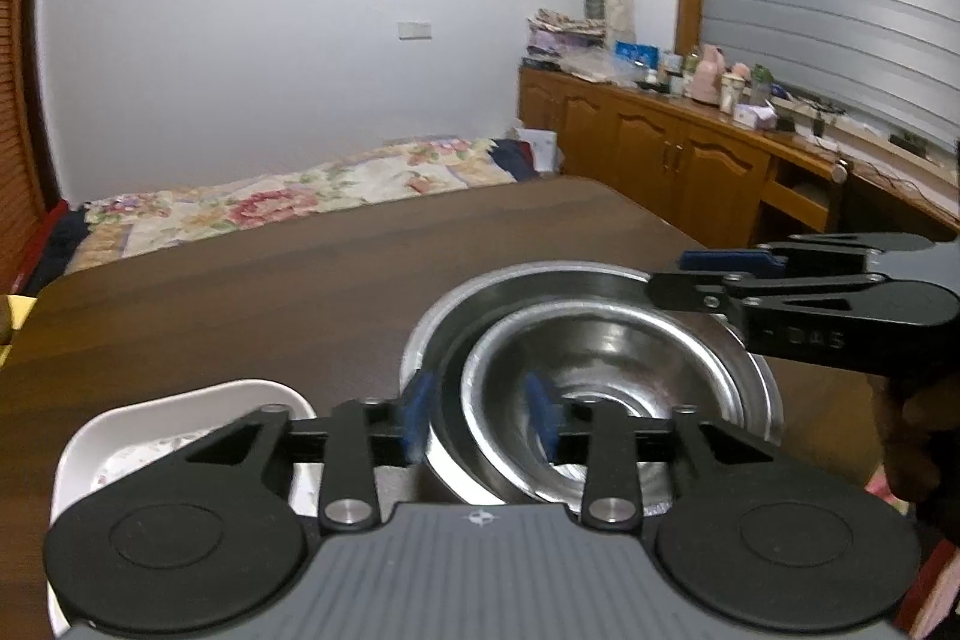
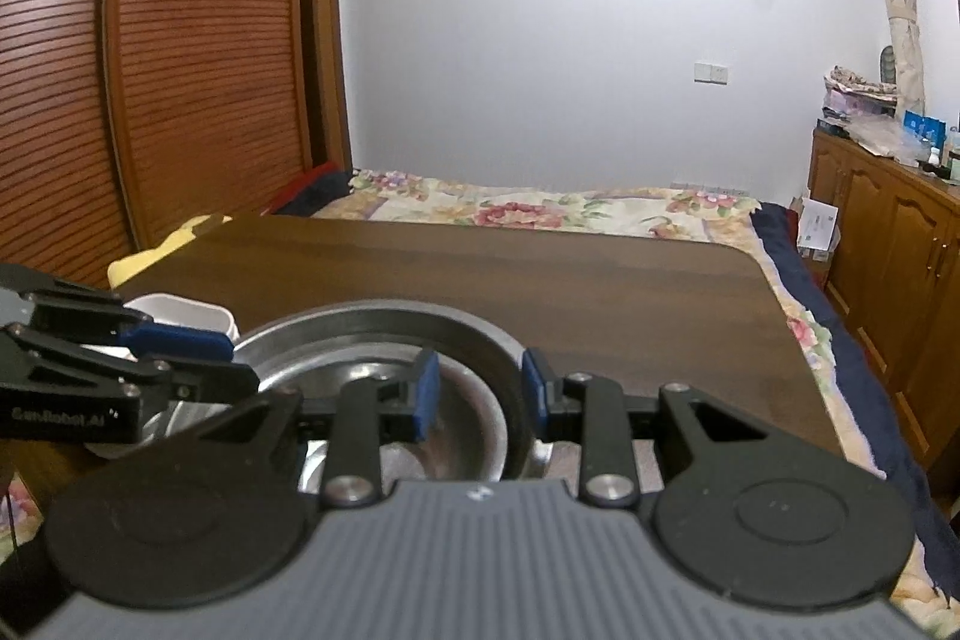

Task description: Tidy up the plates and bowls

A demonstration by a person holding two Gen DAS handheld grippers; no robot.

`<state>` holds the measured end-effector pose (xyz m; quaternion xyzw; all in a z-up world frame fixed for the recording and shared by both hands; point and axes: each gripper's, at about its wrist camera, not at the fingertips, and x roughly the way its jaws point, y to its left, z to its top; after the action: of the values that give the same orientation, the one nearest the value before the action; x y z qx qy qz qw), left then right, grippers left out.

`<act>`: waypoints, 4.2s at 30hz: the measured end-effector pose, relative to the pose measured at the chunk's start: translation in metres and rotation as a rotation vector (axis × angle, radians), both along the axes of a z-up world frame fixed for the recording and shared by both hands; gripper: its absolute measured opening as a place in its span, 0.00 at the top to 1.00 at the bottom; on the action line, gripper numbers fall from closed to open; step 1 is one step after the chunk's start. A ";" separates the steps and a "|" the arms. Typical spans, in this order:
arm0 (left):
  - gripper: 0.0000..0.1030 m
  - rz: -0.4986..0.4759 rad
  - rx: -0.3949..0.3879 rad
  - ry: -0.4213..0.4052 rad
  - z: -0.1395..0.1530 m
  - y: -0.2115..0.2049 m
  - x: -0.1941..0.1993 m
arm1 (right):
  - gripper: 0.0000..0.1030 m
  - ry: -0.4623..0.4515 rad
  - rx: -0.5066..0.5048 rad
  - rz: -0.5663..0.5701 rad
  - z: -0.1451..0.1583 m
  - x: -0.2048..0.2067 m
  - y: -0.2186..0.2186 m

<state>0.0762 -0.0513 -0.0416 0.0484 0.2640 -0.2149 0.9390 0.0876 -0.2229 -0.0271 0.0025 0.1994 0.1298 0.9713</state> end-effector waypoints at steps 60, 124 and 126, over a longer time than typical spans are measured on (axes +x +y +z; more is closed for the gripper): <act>0.71 0.165 -0.097 0.035 -0.034 -0.008 -0.004 | 0.74 0.040 0.045 0.032 -0.037 0.015 -0.007; 0.71 0.223 -0.117 0.028 0.012 0.154 -0.006 | 0.74 0.045 0.090 0.161 -0.001 0.022 0.117; 0.71 0.233 -0.113 0.038 0.007 0.155 -0.004 | 0.74 0.057 0.083 0.162 -0.004 0.025 0.120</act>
<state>0.0719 0.1042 -0.0341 -0.0395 0.2731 -0.1199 0.9537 0.1122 -0.1030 -0.0306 0.0302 0.2211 0.2161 0.9505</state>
